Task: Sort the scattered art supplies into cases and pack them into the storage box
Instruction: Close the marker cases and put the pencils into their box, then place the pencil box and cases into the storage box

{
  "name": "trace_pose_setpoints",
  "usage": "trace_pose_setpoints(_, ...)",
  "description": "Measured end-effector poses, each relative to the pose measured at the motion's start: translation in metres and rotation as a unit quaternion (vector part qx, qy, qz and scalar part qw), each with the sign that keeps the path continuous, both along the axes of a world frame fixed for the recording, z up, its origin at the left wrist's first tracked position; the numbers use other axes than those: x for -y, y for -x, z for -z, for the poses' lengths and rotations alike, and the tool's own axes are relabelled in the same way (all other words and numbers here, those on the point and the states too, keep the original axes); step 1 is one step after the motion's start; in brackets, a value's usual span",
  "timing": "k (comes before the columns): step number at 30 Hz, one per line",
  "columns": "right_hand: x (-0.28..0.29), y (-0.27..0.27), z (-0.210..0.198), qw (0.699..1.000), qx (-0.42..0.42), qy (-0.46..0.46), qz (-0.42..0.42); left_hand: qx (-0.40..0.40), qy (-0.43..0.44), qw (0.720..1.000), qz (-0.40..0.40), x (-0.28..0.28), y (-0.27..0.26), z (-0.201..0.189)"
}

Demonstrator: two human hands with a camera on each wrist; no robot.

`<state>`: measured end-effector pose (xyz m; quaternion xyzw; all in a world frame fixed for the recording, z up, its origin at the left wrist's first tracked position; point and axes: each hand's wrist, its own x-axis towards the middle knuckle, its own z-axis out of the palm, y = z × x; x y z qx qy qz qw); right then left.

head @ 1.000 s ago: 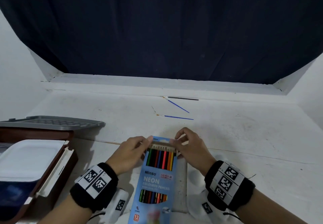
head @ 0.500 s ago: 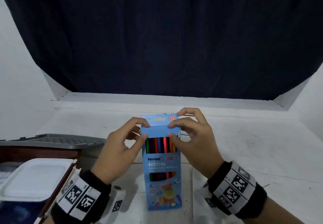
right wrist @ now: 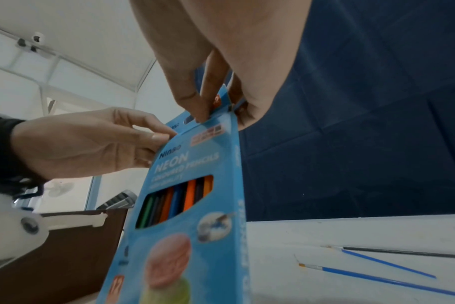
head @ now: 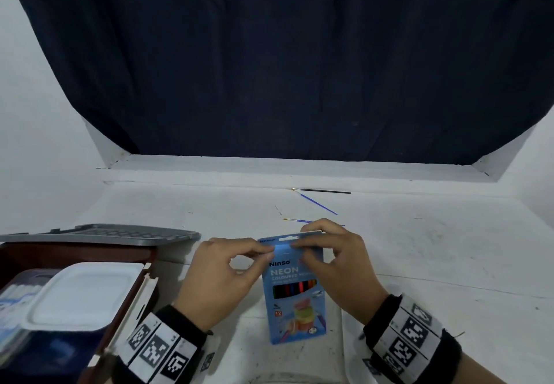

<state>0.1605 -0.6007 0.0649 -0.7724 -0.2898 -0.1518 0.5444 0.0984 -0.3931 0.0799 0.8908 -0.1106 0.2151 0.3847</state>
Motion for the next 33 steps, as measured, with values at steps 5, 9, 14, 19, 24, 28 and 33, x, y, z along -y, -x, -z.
trace_pose_setpoints(5, -0.001, 0.005, 0.009, 0.999, -0.041, 0.002, -0.011, -0.044, -0.012, 0.999, 0.009, -0.005, 0.005, 0.014)
trace_pose_setpoints(9, 0.006, 0.011, 0.010, 0.980, -0.163, -0.071, -0.088, -0.052, 0.004, 0.999, 0.010, -0.003, 0.008, 0.020)
trace_pose_setpoints(14, 0.014, 0.026, 0.028, 0.930, -0.301, -0.143, -0.153, -0.086, 0.081, 0.993, -0.016, 0.005, 0.020, 0.023)
trace_pose_setpoints(19, 0.012, 0.033, 0.037, 0.937, -0.301, -0.078, -0.160, -0.147, 0.162, 0.975, -0.025, 0.007, 0.035, 0.031)
trace_pose_setpoints(24, 0.004, 0.037, 0.028, 0.956, -0.253, -0.041, -0.141, -0.142, 0.230, 0.961, -0.057, 0.014, 0.056, 0.030)
trace_pose_setpoints(28, -0.002, 0.031, 0.021, 0.966, -0.226, -0.032, -0.123, -0.112, 0.285, 0.948, -0.087, 0.007, 0.070, 0.033)
trace_pose_setpoints(33, -0.024, 0.046, 0.016, 0.978, -0.183, -0.004, -0.099, -0.085, 0.248, 0.958, -0.120, -0.018, 0.099, 0.032)
